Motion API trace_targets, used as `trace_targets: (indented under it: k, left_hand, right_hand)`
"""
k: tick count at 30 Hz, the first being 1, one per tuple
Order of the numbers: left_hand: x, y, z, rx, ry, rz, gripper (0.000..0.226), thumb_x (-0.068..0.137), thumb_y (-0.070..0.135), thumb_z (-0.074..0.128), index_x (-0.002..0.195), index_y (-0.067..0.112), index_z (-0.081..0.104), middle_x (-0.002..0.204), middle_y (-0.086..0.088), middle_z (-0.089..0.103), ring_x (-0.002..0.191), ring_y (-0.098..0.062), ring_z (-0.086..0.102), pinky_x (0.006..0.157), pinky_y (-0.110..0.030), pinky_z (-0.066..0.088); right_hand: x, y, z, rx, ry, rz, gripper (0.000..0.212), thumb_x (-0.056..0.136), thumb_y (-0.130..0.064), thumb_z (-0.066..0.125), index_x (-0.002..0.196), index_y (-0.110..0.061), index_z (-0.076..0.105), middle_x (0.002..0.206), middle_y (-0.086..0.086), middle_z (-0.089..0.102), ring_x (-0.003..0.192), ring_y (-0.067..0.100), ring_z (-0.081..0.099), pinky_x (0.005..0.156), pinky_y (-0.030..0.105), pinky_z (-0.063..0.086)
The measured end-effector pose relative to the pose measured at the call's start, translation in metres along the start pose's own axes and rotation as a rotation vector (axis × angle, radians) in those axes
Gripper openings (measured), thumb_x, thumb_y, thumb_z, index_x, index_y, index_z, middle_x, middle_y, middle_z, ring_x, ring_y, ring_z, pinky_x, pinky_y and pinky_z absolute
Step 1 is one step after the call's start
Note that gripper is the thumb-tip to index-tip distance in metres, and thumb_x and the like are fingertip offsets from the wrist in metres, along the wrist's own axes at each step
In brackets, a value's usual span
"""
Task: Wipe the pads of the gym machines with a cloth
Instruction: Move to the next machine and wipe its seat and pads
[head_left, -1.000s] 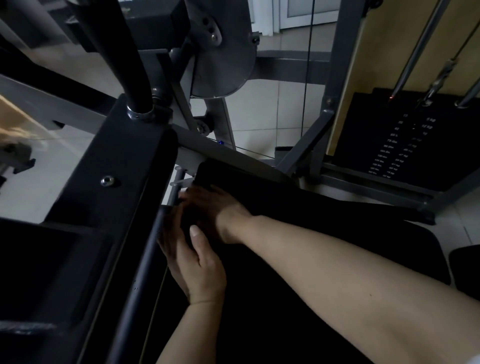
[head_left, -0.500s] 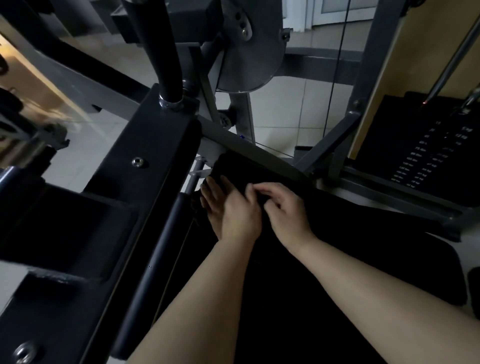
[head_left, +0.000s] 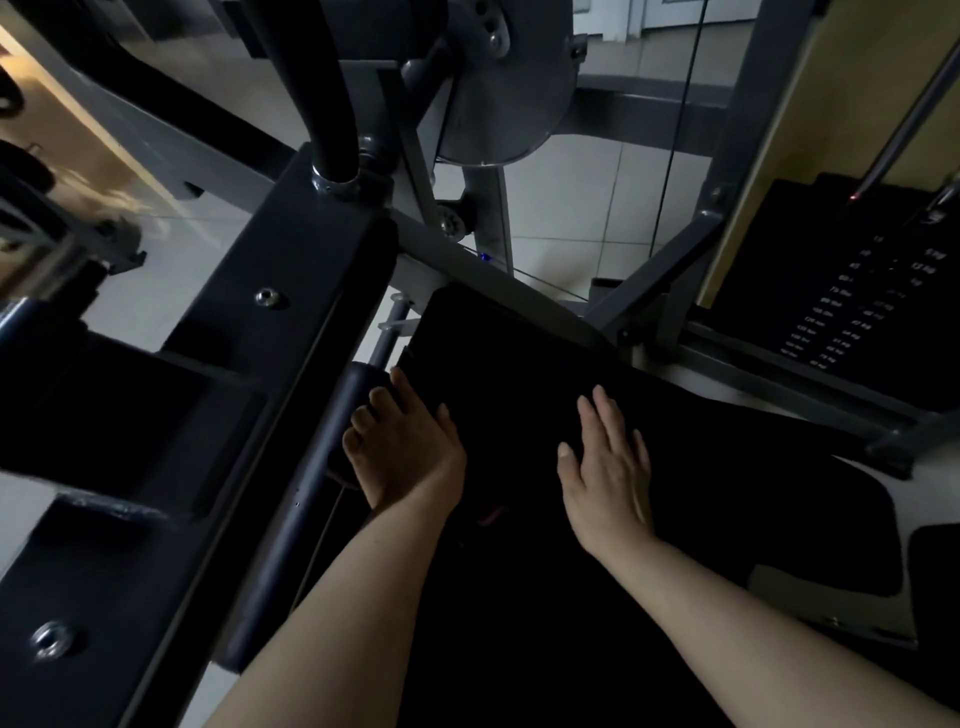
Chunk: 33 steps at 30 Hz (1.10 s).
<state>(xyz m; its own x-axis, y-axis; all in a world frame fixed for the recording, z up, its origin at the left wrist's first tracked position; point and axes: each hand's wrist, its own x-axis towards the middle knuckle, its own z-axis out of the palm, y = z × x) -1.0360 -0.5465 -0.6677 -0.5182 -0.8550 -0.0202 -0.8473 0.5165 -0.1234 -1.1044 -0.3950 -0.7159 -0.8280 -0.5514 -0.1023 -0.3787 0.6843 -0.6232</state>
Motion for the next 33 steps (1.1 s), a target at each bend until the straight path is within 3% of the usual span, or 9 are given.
trace_targets:
  k: [7,11,15,20,23,26,28,30,33]
  left_hand:
    - [-0.042,-0.034,0.003,0.049,-0.05,-0.023,0.069,0.094,0.047,0.035,0.148,0.006,0.024,0.136,-0.015,0.044,0.12,-0.032,0.045,0.097,-0.044,0.038]
    - [-0.088,-0.064,0.021,0.026,0.015,-0.01,0.068,0.088,0.043,0.044,0.138,-0.003,0.042,0.134,-0.025,0.048,0.118,-0.041,0.049,0.096,-0.051,0.042]
    - [-0.138,-0.09,0.033,0.053,0.015,0.077,0.077,0.086,0.049,0.034,0.139,-0.008,0.037,0.142,-0.033,0.037,0.124,-0.048,0.039,0.098,-0.057,0.033]
    - [-0.094,-0.079,0.021,0.087,-0.043,-0.015,0.072,0.092,0.048,0.037,0.141,-0.003,0.034,0.127,-0.028,0.049,0.11,-0.045,0.048,0.092,-0.052,0.039]
    - [-0.063,-0.072,0.011,0.007,-0.039,-0.055,0.061,0.094,0.043,0.038,0.139,0.002,0.038,0.118,-0.022,0.056,0.102,-0.042,0.053,0.083,-0.047,0.044]
    - [-0.062,-0.071,0.01,-0.059,-0.003,-0.032,0.055,0.097,0.037,0.033,0.141,0.006,0.035,0.129,-0.018,0.052,0.115,-0.038,0.048,0.092,-0.047,0.041]
    - [-0.079,-0.078,0.015,-0.061,0.002,0.021,0.059,0.097,0.036,0.029,0.148,0.007,0.024,0.149,-0.014,0.034,0.136,-0.033,0.031,0.108,-0.046,0.029]
    - [-0.111,-0.09,0.025,-0.038,0.006,0.055,0.059,0.098,0.034,0.025,0.149,0.003,0.021,0.156,-0.016,0.022,0.143,-0.033,0.019,0.113,-0.048,0.023]
    - [-0.162,-0.101,0.037,-0.041,0.048,0.131,0.065,0.091,0.036,0.029,0.141,-0.005,0.033,0.151,-0.025,0.028,0.138,-0.041,0.027,0.108,-0.054,0.023]
  right_hand:
    - [-0.01,-0.014,0.01,-0.159,-0.148,-0.001,0.063,0.101,-0.044,0.019,0.151,-0.017,-0.008,0.158,-0.002,-0.019,0.145,0.013,-0.016,0.117,0.037,-0.009]
    - [-0.014,-0.013,0.017,-0.186,-0.071,-0.006,0.064,0.099,-0.047,0.019,0.152,-0.017,-0.003,0.159,-0.002,-0.014,0.146,0.013,-0.012,0.117,0.037,-0.008]
    - [-0.015,-0.014,0.016,-0.192,-0.056,0.001,0.063,0.099,-0.046,0.021,0.152,-0.017,0.002,0.16,-0.002,-0.01,0.147,0.014,-0.007,0.117,0.037,-0.006]
    - [-0.048,-0.017,0.015,-0.134,-0.065,-0.013,0.068,0.094,-0.05,0.008,0.151,-0.015,0.0,0.159,-0.001,-0.014,0.146,0.013,-0.007,0.116,0.036,-0.007]
    - [-0.1,-0.02,0.016,-0.118,-0.181,-0.016,0.076,0.08,-0.055,-0.009,0.146,-0.017,-0.015,0.155,-0.003,-0.027,0.144,0.011,-0.017,0.116,0.036,-0.011]
    - [-0.128,-0.022,0.02,-0.137,-0.272,0.019,0.075,0.077,-0.057,-0.014,0.14,-0.021,-0.028,0.148,-0.003,-0.04,0.14,0.013,-0.028,0.114,0.037,-0.016]
    - [-0.129,-0.021,0.022,-0.138,-0.271,0.048,0.066,0.09,-0.055,-0.002,0.139,-0.021,-0.029,0.147,-0.003,-0.04,0.14,0.013,-0.029,0.114,0.038,-0.017]
    - [-0.128,-0.02,0.025,-0.15,-0.274,0.048,0.063,0.097,-0.05,0.007,0.138,-0.021,-0.029,0.148,-0.004,-0.039,0.139,0.013,-0.029,0.113,0.037,-0.017]
    - [-0.129,-0.017,0.031,-0.139,-0.26,0.025,0.071,0.078,-0.056,-0.016,0.139,-0.023,-0.029,0.149,-0.006,-0.038,0.138,0.009,-0.031,0.111,0.035,-0.02]
